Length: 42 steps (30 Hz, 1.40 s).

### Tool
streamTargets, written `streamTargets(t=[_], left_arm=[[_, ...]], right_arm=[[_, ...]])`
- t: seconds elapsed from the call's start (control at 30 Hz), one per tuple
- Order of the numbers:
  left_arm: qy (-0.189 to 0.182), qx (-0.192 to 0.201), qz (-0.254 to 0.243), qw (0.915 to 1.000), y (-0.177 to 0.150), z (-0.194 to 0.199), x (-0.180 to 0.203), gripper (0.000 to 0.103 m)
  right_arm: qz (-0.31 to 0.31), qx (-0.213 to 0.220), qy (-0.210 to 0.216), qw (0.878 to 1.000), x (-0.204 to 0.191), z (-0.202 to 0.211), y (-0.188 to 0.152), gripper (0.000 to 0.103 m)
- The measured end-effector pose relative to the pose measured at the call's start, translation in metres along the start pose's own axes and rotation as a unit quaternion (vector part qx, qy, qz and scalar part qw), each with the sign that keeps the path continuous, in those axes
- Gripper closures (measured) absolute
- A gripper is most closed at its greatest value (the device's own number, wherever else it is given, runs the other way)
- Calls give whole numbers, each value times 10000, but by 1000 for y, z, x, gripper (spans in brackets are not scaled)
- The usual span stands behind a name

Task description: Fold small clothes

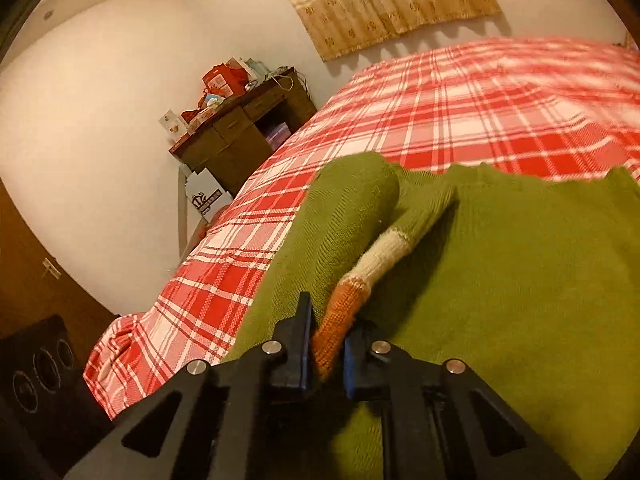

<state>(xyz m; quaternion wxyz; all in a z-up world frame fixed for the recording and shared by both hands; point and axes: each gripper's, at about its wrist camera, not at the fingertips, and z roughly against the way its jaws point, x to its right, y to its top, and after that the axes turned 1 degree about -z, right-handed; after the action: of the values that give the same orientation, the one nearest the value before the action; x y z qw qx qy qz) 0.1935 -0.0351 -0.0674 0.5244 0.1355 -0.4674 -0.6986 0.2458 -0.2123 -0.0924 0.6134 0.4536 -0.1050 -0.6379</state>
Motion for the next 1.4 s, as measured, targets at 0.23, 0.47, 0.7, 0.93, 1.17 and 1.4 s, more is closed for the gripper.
streamTargets(t=[0.23, 0.47, 0.7, 0.93, 1.17, 1.4], left_arm=[[-40, -15, -47, 10000, 2, 6, 25, 78], [-125, 6, -291, 9995, 9, 1, 59, 78], [-324, -52, -368, 9988, 14, -8, 101, 78], [-567, -293, -501, 9967, -10, -26, 132, 79], [-536, -479, -551, 9959, -25, -34, 130, 79], [-642, -425, -466, 9959, -25, -35, 128, 79]], right_arm=[[23, 137, -19, 9999, 7, 26, 1, 91], [96, 288, -175, 9994, 26, 57, 9, 91], [643, 207, -480, 9966, 39, 88, 25, 91], [454, 55, -787, 9958, 82, 115, 12, 91], [-313, -170, -546, 9979, 121, 103, -12, 87], [-810, -124, -29, 9966, 138, 100, 13, 51]])
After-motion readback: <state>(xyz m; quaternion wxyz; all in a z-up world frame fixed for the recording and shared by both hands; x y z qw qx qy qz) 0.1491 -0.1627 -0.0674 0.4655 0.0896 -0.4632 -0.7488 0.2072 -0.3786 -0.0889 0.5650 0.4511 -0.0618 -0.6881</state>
